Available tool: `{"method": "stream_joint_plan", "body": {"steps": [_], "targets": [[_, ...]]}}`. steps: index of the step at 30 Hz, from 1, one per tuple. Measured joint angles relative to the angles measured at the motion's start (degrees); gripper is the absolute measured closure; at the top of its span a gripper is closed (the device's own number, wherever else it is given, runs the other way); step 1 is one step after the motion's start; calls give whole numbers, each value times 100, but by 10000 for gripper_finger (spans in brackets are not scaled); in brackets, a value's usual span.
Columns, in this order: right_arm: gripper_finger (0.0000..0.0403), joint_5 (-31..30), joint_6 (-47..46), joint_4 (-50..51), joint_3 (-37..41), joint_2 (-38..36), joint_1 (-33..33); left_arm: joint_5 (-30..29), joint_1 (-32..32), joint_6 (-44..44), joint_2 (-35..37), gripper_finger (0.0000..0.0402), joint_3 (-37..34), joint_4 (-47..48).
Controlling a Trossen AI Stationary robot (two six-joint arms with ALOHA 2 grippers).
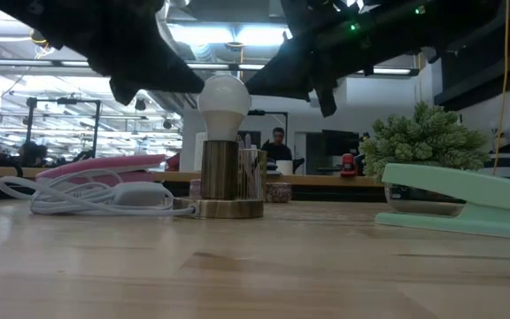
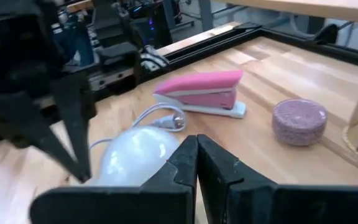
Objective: Screw lightbulb
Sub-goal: Insert the lightbulb into the lamp
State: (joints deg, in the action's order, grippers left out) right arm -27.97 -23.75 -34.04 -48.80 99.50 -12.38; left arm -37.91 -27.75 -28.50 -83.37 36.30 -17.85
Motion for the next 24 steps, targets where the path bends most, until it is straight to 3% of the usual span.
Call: {"method": "stream_joint_plan", "body": {"steps": [24], "targets": [[389, 208, 25, -228, -2, 212, 0, -212, 160, 143, 26, 400, -1, -78]]}}
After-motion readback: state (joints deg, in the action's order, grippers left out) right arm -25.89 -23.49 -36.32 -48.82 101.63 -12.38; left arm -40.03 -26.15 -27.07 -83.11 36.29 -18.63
